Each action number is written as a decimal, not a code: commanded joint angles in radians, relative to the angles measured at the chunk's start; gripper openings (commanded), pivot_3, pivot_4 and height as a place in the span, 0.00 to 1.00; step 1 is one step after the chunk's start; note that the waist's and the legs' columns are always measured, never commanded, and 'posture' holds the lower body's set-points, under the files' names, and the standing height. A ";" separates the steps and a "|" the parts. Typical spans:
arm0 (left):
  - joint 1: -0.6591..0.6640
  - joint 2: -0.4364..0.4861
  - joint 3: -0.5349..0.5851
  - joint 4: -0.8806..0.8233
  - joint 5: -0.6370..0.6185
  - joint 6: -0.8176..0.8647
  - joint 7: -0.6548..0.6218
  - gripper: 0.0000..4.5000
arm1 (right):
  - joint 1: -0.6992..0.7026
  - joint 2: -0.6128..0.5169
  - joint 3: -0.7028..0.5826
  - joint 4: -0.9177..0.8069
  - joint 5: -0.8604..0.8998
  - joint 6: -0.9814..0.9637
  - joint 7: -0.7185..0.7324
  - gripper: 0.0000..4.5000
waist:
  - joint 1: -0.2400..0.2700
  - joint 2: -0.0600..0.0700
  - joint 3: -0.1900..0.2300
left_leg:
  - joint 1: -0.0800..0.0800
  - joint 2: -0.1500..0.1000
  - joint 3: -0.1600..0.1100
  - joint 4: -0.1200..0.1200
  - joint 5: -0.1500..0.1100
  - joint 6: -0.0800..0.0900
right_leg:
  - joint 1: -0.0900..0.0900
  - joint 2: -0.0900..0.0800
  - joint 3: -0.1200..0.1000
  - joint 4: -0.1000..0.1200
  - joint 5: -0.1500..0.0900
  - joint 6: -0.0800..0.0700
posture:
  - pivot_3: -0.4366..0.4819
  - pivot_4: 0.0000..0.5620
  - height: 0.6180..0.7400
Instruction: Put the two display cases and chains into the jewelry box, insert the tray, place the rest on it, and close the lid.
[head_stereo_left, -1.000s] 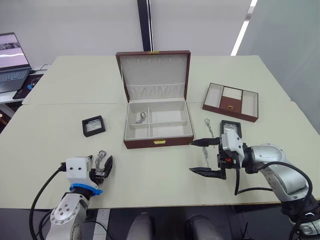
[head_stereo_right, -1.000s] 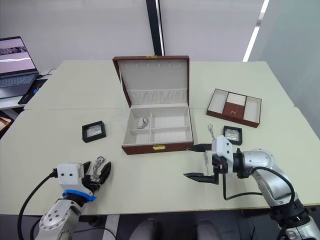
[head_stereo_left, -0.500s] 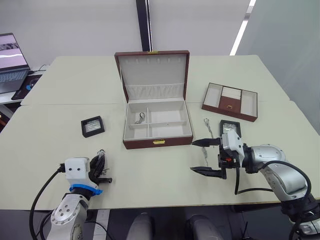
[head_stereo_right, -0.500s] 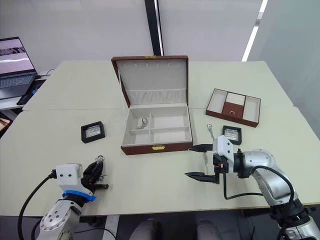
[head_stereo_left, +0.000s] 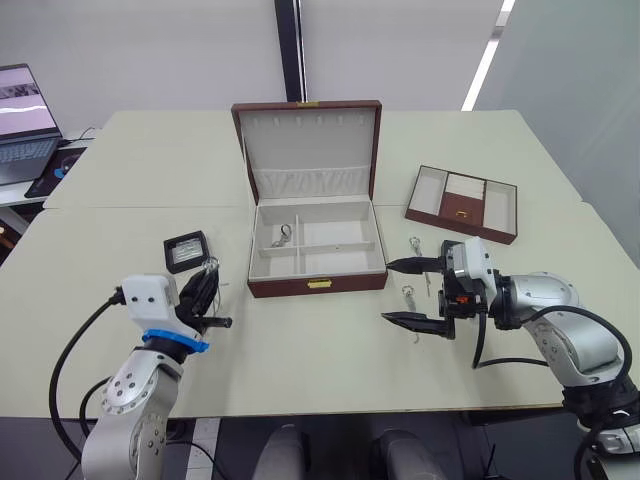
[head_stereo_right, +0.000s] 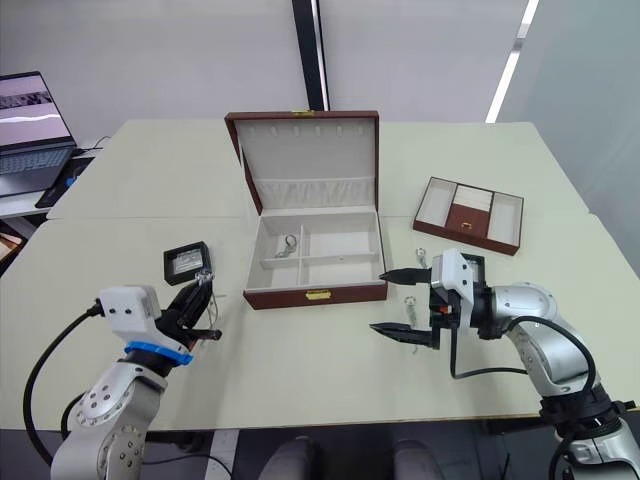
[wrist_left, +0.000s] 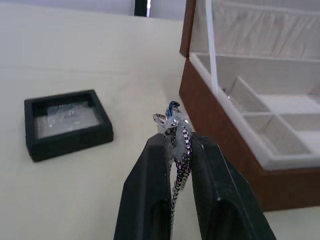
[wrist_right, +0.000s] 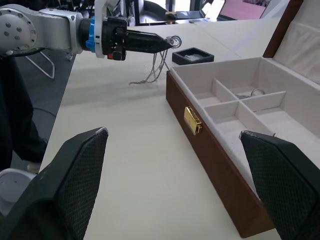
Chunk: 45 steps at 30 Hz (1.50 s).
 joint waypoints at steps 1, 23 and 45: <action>-0.060 0.025 -0.009 -0.064 -0.031 0.050 0.015 0.06 | -0.019 0.000 -0.041 -0.038 0.035 0.012 -0.012 1.00 | 0.000 0.000 0.000 | 0.000 0.000 0.000 0.000 0.000 0.000 | 0.000 0.000 0.000 0.000 0.000 0.000 | 0.48 0.27 1.00; -0.417 0.127 -0.085 -0.039 -0.115 0.213 -0.040 0.06 | 0.013 0.015 -0.111 -0.054 0.051 0.015 -0.111 1.00 | 0.000 0.000 0.000 | -0.001 0.000 0.001 0.000 0.000 0.000 | -0.001 0.000 0.001 0.000 0.000 0.000 | 0.48 0.27 1.00; -0.264 0.078 -0.140 -0.036 -0.077 0.165 -0.035 0.06 | 0.008 0.005 -0.109 -0.030 0.044 0.019 -0.099 1.00 | 0.001 0.000 0.000 | -0.001 0.000 0.001 0.000 0.000 0.000 | -0.001 0.000 0.001 -0.001 0.000 0.000 | 0.48 0.27 1.00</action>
